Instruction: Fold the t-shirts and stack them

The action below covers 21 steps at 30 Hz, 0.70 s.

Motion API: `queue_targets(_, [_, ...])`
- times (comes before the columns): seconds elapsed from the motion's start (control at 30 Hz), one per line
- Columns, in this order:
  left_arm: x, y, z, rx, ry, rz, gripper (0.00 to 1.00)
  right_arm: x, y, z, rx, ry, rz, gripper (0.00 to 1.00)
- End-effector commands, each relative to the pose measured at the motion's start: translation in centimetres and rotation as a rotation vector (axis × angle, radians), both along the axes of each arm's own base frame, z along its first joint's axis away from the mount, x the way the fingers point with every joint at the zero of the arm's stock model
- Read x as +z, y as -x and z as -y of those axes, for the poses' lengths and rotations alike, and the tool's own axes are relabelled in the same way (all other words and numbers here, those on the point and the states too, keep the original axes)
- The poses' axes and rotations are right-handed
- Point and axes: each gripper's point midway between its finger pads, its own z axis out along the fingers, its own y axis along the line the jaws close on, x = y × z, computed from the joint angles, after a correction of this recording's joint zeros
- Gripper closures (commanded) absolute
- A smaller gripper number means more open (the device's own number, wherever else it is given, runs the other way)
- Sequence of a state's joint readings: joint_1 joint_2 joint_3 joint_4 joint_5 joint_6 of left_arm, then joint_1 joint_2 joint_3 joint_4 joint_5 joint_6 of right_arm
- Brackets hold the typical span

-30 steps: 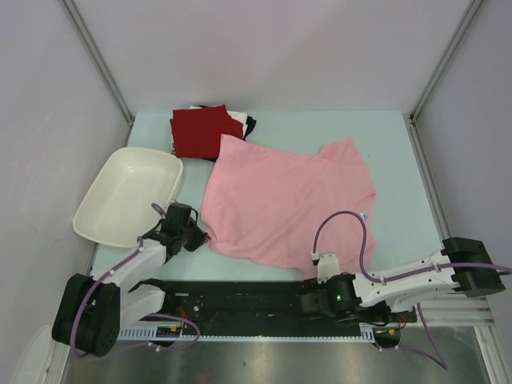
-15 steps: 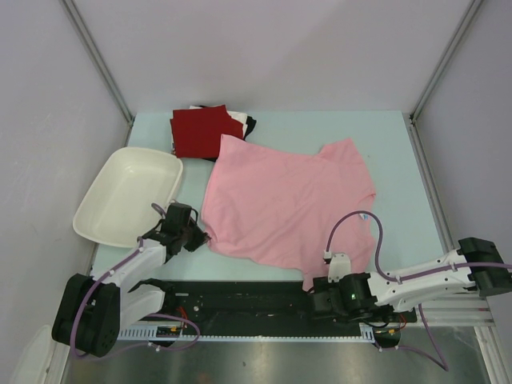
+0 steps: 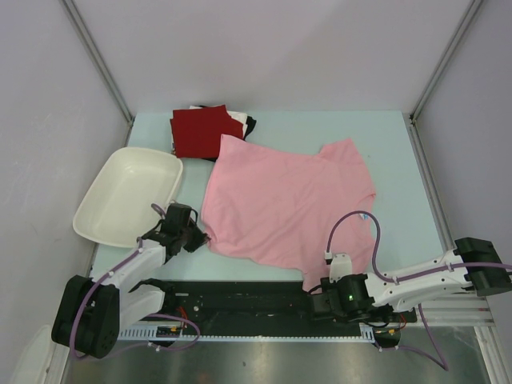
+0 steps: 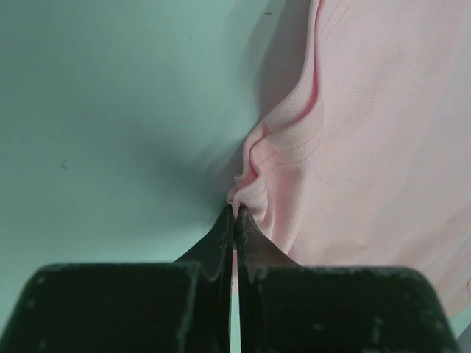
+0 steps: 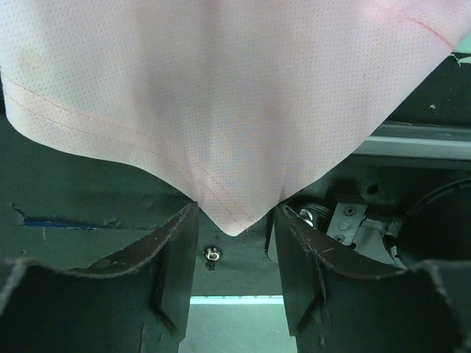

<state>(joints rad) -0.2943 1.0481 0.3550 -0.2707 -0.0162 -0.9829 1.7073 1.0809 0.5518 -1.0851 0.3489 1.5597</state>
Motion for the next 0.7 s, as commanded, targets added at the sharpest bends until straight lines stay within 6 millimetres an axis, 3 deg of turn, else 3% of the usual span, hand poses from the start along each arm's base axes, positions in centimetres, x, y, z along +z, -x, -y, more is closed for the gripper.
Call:
queue_targets(0.0, [-2.0, 2.5, -1.4, -0.018, -0.078, -0.091, 1.0, -1.5, -0.2, -1.0, -0.037, -0.047, 0.016, 0.52])
queue_targets(0.13, [-2.0, 2.6, -1.4, -0.017, -0.077, -0.091, 1.0, -1.5, -0.1, -1.3, -0.034, -0.049, 0.012, 0.58])
queue_targets(0.67, [-2.1, 2.6, -1.3, -0.023, -0.075, -0.089, 1.0, -1.2, 0.5, -3.5, 0.0, -0.068, -0.004, 0.6])
